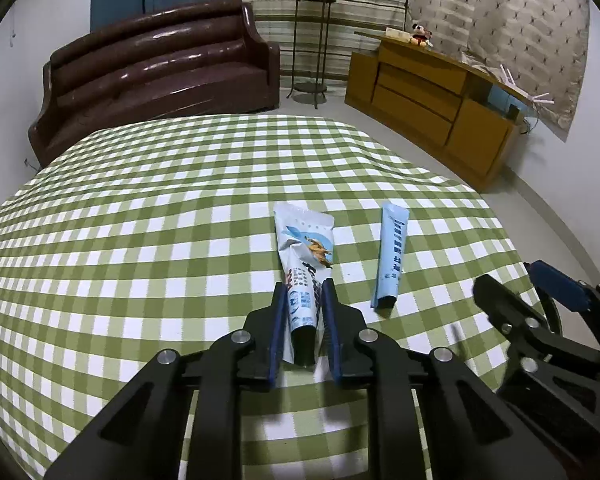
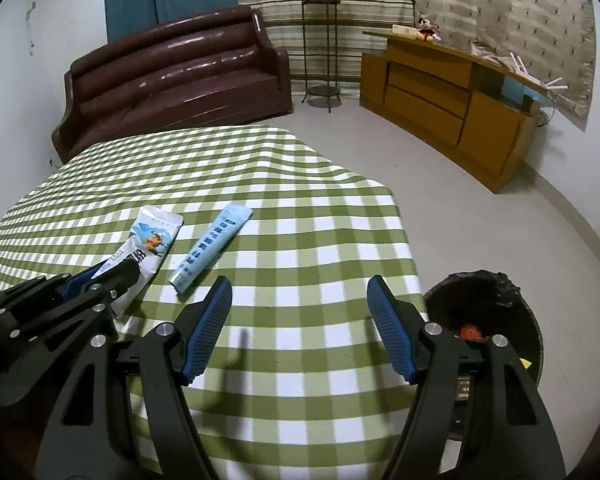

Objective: Collect trash
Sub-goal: 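Grasp the white toothpaste box with the left gripper while the right gripper grasps the blue tube, then carry the toothpaste box in the left gripper while the right gripper carries the blue tube to the wastebasket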

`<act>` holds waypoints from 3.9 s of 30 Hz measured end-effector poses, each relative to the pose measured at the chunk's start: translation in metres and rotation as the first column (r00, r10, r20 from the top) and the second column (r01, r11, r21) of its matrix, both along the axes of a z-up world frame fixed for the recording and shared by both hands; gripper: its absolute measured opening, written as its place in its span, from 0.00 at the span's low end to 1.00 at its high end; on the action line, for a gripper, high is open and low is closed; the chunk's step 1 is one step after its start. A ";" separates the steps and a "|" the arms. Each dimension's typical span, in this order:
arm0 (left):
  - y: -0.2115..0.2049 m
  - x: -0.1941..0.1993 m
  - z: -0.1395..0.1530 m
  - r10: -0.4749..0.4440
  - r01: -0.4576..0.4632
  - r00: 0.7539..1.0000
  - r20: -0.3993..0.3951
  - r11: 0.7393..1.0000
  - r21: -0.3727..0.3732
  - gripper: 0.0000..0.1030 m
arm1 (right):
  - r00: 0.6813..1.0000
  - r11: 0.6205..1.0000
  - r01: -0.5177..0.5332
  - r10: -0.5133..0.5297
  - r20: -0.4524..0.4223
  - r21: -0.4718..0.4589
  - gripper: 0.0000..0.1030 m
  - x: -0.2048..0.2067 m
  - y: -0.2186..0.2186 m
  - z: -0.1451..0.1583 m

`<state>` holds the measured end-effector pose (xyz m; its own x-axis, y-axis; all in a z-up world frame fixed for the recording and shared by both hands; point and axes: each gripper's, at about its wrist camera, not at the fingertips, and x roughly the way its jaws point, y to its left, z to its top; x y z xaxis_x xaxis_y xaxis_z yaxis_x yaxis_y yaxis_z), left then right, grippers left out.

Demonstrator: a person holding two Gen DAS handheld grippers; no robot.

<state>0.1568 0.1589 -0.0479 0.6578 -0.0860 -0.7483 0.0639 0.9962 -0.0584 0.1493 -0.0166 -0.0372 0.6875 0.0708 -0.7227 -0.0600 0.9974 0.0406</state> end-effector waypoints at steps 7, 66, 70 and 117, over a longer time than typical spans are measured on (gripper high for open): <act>0.034 -0.008 0.009 0.045 -0.045 0.999 0.032 0.999 0.003 0.18 | 0.999 0.999 -0.045 0.045 -0.002 -0.006 0.66 0.010 0.026 0.000; 0.002 -0.082 0.028 -0.012 0.012 0.998 0.068 1.000 0.006 0.18 | 0.998 0.998 0.068 -0.068 0.014 -0.004 0.12 -0.075 -0.061 0.007; -0.018 -0.086 0.031 -0.047 0.046 0.996 0.076 0.999 0.016 0.18 | 0.995 0.995 0.096 -0.096 0.021 -0.003 0.12 -0.085 -0.083 0.009; -0.217 -0.033 0.009 -0.352 0.348 0.934 0.056 0.935 0.062 0.19 | 0.939 0.939 0.343 -0.343 0.010 0.038 0.12 -0.075 -0.225 -0.011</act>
